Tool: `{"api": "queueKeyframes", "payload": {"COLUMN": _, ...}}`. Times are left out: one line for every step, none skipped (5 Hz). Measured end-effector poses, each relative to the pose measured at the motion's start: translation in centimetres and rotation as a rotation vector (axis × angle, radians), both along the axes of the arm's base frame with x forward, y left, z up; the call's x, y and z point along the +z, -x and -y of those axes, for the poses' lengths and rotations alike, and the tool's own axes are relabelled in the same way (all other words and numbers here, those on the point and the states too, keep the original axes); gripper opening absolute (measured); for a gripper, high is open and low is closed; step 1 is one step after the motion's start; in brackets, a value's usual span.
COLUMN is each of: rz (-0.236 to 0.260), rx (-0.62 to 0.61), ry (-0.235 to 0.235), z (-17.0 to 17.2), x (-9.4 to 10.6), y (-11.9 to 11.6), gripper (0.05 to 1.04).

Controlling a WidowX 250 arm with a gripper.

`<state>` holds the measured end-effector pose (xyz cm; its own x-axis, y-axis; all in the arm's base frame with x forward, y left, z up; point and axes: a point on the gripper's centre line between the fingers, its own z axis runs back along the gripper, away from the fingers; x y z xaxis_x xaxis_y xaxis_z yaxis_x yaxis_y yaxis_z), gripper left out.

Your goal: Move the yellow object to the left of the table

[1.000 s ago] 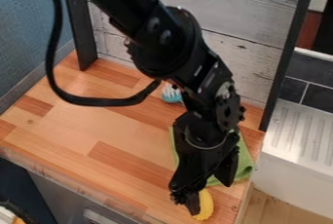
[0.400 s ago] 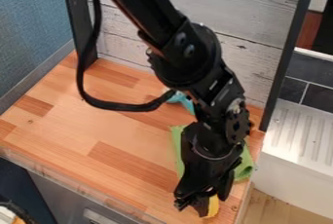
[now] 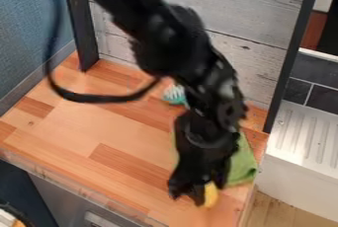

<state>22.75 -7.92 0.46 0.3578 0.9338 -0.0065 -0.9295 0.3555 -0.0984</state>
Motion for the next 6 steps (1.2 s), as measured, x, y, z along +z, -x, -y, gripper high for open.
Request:
{"api": "queueKeyframes", "payload": {"rz": 0.064, "rx": 0.132, "ry": -0.027, "z": -4.1, "x": 1.9, "y": -1.4, "gripper": 0.491}}
{"api": "queueKeyframes", "payload": {"rz": 0.108, "rx": 0.266, "ry": -0.068, "z": -8.7, "x": 3.1, "y": -2.4, "gripper": 0.491}}
{"api": "queueKeyframes", "payload": {"rz": 0.132, "rx": 0.436, "ry": -0.07, "z": -13.8, "x": 3.6, "y": -4.4, "gripper": 0.49}}
{"api": "queueKeyframes", "payload": {"rz": 0.118, "rx": 0.495, "ry": -0.075, "z": -16.5, "x": 3.2, "y": -6.5, "gripper": 0.491}}
{"api": "queueKeyframes", "payload": {"rz": 0.103, "rx": 0.558, "ry": -0.071, "z": -19.3, "x": 2.2, "y": -8.5, "gripper": 0.491}}
{"api": "queueKeyframes", "payload": {"rz": 0.058, "rx": 0.584, "ry": -0.068, "z": -21.4, "x": 0.2, "y": -10.4, "gripper": 0.49}}
